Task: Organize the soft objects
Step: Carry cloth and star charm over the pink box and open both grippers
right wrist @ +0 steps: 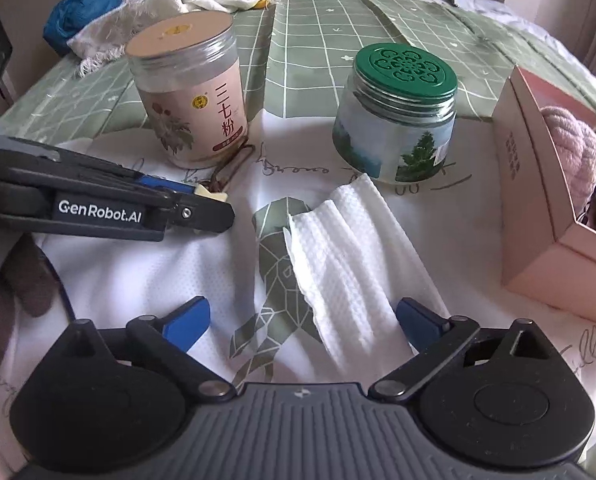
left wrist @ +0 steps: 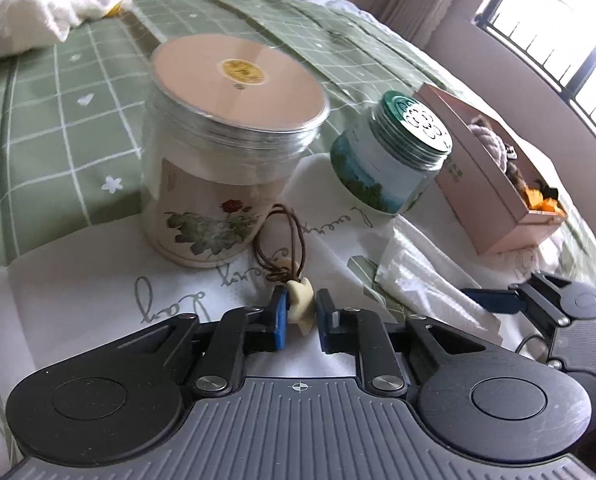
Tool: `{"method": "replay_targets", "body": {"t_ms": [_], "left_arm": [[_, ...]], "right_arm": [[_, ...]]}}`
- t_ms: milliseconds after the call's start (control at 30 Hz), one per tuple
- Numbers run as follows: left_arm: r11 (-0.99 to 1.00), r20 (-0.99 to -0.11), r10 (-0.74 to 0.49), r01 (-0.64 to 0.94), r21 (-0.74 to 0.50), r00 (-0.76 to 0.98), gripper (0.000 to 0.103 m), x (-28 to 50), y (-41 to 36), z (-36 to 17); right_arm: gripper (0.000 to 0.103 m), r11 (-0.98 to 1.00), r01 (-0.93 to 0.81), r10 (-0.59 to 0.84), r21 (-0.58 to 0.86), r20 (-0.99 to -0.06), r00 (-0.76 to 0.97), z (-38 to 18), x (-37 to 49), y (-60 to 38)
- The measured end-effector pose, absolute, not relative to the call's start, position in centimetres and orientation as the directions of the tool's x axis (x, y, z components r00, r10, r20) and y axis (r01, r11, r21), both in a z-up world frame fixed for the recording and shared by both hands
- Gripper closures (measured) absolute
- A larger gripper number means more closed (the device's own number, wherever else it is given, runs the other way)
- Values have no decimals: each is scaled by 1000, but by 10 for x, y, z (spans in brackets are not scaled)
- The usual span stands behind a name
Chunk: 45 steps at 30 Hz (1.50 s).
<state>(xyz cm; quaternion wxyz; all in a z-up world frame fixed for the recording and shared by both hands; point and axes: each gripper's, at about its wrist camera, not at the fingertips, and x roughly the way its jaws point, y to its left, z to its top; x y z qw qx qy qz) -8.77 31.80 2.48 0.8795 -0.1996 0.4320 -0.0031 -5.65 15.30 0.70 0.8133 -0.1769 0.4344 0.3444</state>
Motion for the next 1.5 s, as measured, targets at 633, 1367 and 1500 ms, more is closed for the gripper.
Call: {"method": "replay_targets", "body": {"t_ms": [633, 1367, 1500], "left_arm": [[915, -781, -203, -169, -365, 590, 86, -86, 320, 26], [968, -614, -242, 140, -210, 751, 86, -98, 189, 151], [935, -537, -353, 276, -221, 766, 86, -40, 138, 210]], "right_arm": [[10, 776, -624, 361, 95, -877, 316, 21, 12, 150], [92, 771, -636, 450, 12, -717, 532, 232, -42, -31], [92, 838, -545, 426, 11, -637, 642, 254, -22, -82]]}}
